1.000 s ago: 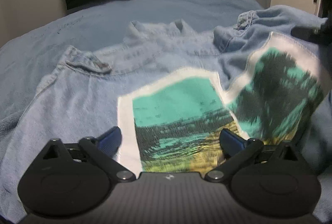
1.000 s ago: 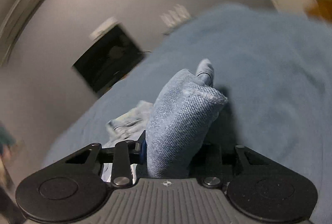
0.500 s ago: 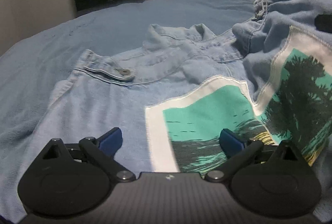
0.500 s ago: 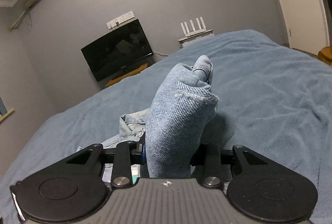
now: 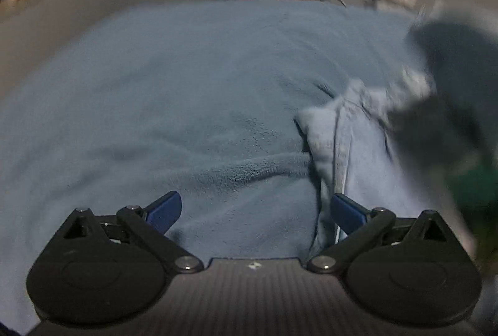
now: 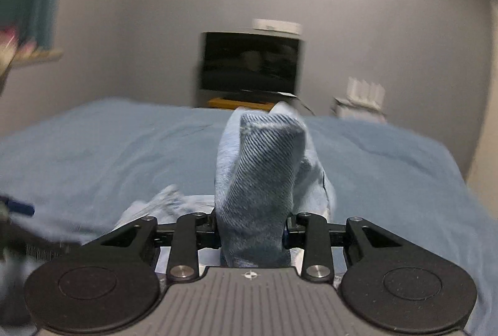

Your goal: Fold large clothes

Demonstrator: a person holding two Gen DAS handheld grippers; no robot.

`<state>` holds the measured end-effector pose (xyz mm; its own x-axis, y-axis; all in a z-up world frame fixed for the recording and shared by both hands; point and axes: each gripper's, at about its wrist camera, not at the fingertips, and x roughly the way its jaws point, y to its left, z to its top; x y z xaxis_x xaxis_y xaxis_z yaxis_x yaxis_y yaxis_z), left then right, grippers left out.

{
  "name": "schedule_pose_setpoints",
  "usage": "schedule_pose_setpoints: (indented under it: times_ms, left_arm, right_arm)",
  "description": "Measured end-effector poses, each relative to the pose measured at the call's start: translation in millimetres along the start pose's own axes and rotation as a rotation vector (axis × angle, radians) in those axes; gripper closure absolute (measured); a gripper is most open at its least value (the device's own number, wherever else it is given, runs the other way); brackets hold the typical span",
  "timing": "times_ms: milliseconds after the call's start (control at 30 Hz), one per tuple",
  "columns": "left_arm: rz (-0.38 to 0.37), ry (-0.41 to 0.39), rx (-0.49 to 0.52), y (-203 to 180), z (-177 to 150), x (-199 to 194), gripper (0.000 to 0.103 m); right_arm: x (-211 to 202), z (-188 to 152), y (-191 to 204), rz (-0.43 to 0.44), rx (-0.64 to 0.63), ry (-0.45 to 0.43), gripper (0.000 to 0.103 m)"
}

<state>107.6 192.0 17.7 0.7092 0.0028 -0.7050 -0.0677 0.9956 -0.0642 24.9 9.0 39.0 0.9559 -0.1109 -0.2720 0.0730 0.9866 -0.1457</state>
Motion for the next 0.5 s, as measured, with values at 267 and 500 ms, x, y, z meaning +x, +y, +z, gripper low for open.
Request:
schedule_pose_setpoints:
  times_ms: [267,500]
  left_arm:
    - [-0.025,-0.041,-0.029,7.1,5.4,-1.4,0.0]
    - [-0.097,-0.124,-0.161,22.0,12.1,-10.4,0.0]
  right_arm:
    - [6.1,-32.7,99.7,0.066,-0.386,-0.021,0.07]
    - [8.0,-45.6,129.3,0.117,-0.525,-0.032,0.07]
